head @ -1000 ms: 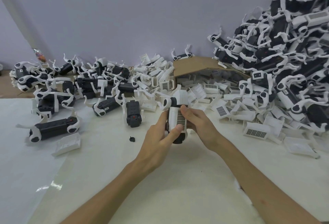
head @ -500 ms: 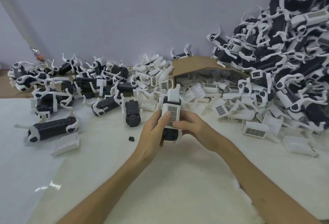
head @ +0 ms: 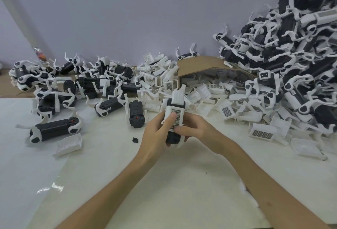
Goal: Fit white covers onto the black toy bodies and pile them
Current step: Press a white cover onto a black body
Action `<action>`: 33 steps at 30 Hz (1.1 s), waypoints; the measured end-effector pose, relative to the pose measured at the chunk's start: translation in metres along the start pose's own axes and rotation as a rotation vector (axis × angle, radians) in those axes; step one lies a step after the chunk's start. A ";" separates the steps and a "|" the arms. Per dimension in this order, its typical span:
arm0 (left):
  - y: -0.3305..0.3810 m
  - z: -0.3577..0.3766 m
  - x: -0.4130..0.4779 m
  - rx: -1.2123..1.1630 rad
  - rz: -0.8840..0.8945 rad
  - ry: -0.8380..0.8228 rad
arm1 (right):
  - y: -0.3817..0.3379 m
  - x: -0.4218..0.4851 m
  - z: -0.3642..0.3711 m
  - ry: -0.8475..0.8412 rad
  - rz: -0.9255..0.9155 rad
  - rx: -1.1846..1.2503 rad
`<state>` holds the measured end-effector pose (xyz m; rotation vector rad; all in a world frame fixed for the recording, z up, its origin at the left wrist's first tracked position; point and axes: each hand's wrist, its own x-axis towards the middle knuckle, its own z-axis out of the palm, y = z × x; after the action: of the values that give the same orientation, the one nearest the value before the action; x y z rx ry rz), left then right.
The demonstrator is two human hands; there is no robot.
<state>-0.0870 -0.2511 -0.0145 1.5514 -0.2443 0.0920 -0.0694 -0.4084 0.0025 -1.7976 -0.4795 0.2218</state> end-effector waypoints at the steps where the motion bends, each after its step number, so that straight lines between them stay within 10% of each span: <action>1: 0.000 0.000 0.000 0.000 0.002 0.002 | 0.000 0.000 0.000 0.000 0.000 0.003; 15: -0.002 0.001 0.003 -0.066 -0.069 0.070 | 0.006 0.005 0.005 0.057 -0.085 -0.061; 27: 0.006 0.000 -0.002 -0.144 -0.152 -0.012 | 0.007 0.009 -0.016 0.538 -0.141 0.032; 33: 0.009 0.005 -0.004 -0.055 -0.116 -0.081 | 0.008 0.010 -0.015 0.375 -0.183 0.063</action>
<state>-0.0937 -0.2559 -0.0068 1.5126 -0.2186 -0.0683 -0.0533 -0.4191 0.0002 -1.6729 -0.3600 -0.2221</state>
